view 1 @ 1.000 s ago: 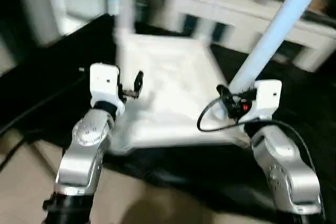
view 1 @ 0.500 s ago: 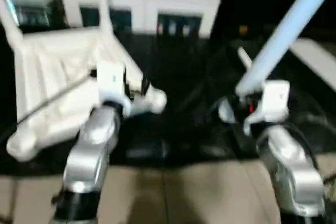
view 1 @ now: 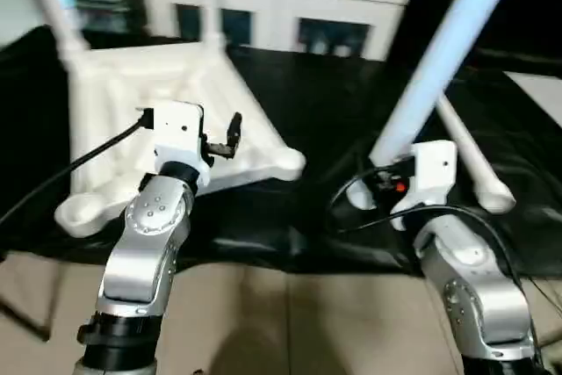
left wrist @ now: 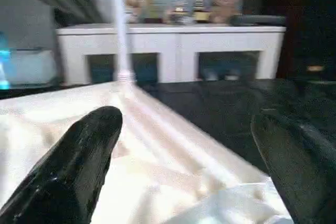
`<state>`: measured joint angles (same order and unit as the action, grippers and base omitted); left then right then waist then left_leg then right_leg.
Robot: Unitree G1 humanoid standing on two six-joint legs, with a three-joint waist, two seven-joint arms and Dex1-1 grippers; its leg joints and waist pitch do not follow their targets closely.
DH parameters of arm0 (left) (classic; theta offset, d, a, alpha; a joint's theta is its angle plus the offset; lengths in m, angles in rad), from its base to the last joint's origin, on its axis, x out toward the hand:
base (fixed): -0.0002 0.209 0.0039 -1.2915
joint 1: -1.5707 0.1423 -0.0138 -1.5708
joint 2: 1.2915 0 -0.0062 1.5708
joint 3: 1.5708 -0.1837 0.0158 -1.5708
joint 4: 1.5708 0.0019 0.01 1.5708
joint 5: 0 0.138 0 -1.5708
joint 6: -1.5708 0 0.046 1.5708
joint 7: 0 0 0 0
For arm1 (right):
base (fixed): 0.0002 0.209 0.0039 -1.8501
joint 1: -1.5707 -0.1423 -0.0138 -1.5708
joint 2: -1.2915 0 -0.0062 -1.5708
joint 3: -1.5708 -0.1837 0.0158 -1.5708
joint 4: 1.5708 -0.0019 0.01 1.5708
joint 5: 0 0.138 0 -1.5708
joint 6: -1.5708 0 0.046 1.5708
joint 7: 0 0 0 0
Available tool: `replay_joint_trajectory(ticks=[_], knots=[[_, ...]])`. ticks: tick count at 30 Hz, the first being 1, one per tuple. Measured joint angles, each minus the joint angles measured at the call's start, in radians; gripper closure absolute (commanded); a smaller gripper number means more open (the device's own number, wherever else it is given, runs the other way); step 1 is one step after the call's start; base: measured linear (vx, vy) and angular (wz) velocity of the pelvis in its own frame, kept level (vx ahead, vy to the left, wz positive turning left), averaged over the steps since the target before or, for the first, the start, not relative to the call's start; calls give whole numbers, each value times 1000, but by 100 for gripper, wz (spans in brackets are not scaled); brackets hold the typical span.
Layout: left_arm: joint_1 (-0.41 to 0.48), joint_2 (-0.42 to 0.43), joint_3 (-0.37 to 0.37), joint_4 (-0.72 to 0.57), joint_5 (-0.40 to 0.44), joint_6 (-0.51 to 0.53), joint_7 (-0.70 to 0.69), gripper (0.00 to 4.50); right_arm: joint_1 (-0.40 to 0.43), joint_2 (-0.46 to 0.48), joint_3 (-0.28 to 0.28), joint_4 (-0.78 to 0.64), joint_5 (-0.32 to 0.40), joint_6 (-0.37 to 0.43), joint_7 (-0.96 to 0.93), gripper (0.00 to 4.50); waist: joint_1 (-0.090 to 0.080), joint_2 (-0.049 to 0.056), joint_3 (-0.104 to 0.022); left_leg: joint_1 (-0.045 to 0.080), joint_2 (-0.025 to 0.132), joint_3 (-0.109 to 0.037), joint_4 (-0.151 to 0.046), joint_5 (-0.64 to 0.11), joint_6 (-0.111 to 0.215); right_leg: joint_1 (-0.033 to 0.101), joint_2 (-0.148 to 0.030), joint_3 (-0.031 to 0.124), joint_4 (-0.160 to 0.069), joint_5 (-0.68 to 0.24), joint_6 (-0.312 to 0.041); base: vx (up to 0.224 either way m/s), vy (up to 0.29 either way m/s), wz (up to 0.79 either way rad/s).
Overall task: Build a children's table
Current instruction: Move to table, then insert table leg to table base
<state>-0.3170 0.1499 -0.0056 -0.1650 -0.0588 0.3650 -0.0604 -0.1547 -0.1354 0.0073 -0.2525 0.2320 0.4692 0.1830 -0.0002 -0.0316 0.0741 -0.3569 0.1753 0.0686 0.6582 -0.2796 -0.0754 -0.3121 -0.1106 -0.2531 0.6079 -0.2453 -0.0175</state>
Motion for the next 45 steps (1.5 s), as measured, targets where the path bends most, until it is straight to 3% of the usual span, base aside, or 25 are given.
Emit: replay_joint_trajectory(ticks=[1, 2, 4, 5, 7, 9, 10, 11, 13, 14, 15, 16, 17, 18, 20, 21, 22, 23, 24, 25, 27, 30, 32, 35, 45], knots=[[5, 4, 2, 1, 3, 0, 0, 0, -2, 15, 0, 1, 5, 0, -1, 264, 1, 1, 6, 15, 2, 14, -3, 0, 0, 0, 12, 36, 31, -36, -1, 120, -52, 42], [6, 13, 10, 2, 7, 0, 0, 0, -3, 22, 0, 1, 12, 0, -1, 264, 9, -16, 12, 45, 0, 47, -12, 0, 0, -2, 23, 90, 65, -53, -12, 119, -101, 26], [6, 14, 8, 1, 12, -3, -2, 0, -2, 2, -5, 1, 10, -2, 0, 264, 26, -44, 9, 81, 4, 96, -18, -5, -5, 2, 25, 134, 87, -56, -10, 148, -115, 27], [6, 2, 6, -2, 13, -8, -3, 0, -7, -17, -17, 1, 8, -5, 0, 264, 49, -50, 4, 83, 5, 107, 1, -38, 2, 2, 24, 142, 84, -57, -10, 232, -71, 8], [6, -6, -16, 1, 12, -9, -11, 0, -1, -22, -43, 11, 3, -11, -2, 264, 81, -38, -1, 58, -10, 79, 50, -52, 40, 10, 35, 156, 68, -59, -7, 223, -42, 2], [3, -9, -39, 1, 13, -10, -21, 0, -1, -26, -60, 29, 1, -12, -3, 264, 92, -13, -16, 49, -13, 67, -4, -46, 48, 19, 62, 155, 41, -57, -8, 173, -7, 13], [2, -4, -37, 1, 13, -11, -22, 0, -1, -22, -61, 30, 1, -13, -3, 264, 92, -4, -22, 53, -6, 55, -11, 3, 14, 18, 72, 155, 40, -57, -10, 187, 36, 14], [6, 5, -26, 5, 14, -11, -21, 0, -4, -10, -39, 31, 1, -13, 0, 264, 80, -12, -26, 62, -16, 44, -19, -7, 22, 10, 67, 156, 46, -69, -15, 239, 38, 9], [7, 19, 7, 10, 15, -11, -20, 0, -17, 5, -14, 31, 2, -14, 2, 264, 67, -24, -32, 68, -30, 32, -22, -22, 31, -53, 54, 160, 150, -79, 10, 228, 14, 2], [5, 18, 8, 12, 15, -12, -22, 0, -17, 2, -15, 31, 2, -14, 0, 264, 55, -34, -39, 72, -36, 31, -24, -33, 32, -102, 44, 169, 169, -66, 37, 174, -30, -14], [4, 14, 6, 12, 15, -12, -23, 0, -16, 1, -18, 31, 2, -14, 0, 264, 42, -49, -45, 76, -45, 36, -26, -41, 29, -138, 32, 180, 148, -52, 42, 174, -30, -14], [3, 10, 4, 13, 15, -14, -24, 0, -15, -1, -22, 30, 2, -14, -1, 264, 26, -71, -49, 84, -63, 47, -25, -51, 35, -153, 15, 198, 80, -21, 19, 121, -43, -3], [6, 0, -2, 21, 14, -16, -26, 0, -9, -7, -34, 30, 5, -13, -2, 264, 21, -92, -45, 111, -68, 91, -21, -72, 21, -144, 18, 240, 97, 11, 10, 181, -17, -15], [3, -13, -18, 32, 14, -16, -28, 0, 4, -11, -51, 32, 6, -12, -4, 264, 38, -84, -42, 109, -69, 82, 33, -87, 62, -123, 46, 273, 90, 3, 2, 181, -17, -15], [2, -26, -58, 31, 4, -17, -50, 0, 16, -16, -83, 36, 5, -11, -13, 264, 67, -76, -36, 69, -106, 49, 156, -84, 46, -70, 89, 315, 50, 6, -17, 215, -16, -53], [-2, -24, -59, 30, 2, -18, -56, 0, 15, -16, -87, 29, 5, -12, -15, 264, 78, -67, -33, 46, -117, 37, 161, -70, 21, -48, 105, 322, 33, 9, -22, 178, -18, -60], [-4, -21, -57, 26, -4, -20, -61, 0, 14, -15, -87, 23, 4, -13, -19, 264, 81, -54, -31, 15, -117, 18, 144, -56, -3, -29, 118, 314, 23, 8, -23, 150, 21, -58], [-3, -19, -57, 20, -13, -20, -75, 0, 15, -14, -87, 17, 2, -15, -22, 264, 72, -25, -32, -19, -97, -3, 72, -36, -24, -13, 131, 278, 18, -1, -25, 131, 56, -18], [-1, -17, -58, 14, -17, -20, -88, 0, 14, -13, -86, 13, 1, -17, -22, 264, 63, 6, -31, -32, -68, -8, 18, 16, 8, -2, 146, 251, 21, -13, -11, 131, 56, -18], [12, -6, -59, 14, -24, -19, -104, 0, 24, -1, -83, 13, 2, -17, -23, 264, 52, 24, -26, -31, -57, -4, 25, 46, 58, -1, 145, 232, 32, -26, -13, 132, 118, 11], [47, 57, -64, 14, -38, -26, -187, 0, 28, 22, -48, 0, 14, -16, -20, 264, 27, 4, -34, -32, -75, -1, 25, 40, 74, -30, 111, 215, 83, -33, -20, 153, 102, 12], [69, 138, -107, 10, -59, -32, -323, 0, 28, 18, -50, -18, 24, -16, -16, 264, 38, -2, -38, -44, -91, 7, 23, 43, 75, -51, 79, 238, 56, -20, 54, 88, 33, 9], [82, 202, -139, 14, -81, -43, -438, 0, 39, -4, -50, -21, 43, -10, 21, 264, 45, -5, -37, -48, -92, 17, 0, 58, 72, -57, 78, 242, 53, -15, 49, 0, 0, 0], [73, 246, -130, 16, -136, -27, -544, 0, 45, -34, -64, -29, 102, 31, 92, 264, 48, -4, -34, -38, -83, 31, -28, 67, 66, -53, 77, 238, 36, -7, 33, 0, 0, 0], [30, 397, -241, 57, -183, 97, -823, 0, 37, -122, -2, -65, 191, 94, 286, 264, 38, -16, -22, -21, -57, 81, -36, 75, 58, -51, 67, 234, 38, 0, 26, -35, -10, 0]])
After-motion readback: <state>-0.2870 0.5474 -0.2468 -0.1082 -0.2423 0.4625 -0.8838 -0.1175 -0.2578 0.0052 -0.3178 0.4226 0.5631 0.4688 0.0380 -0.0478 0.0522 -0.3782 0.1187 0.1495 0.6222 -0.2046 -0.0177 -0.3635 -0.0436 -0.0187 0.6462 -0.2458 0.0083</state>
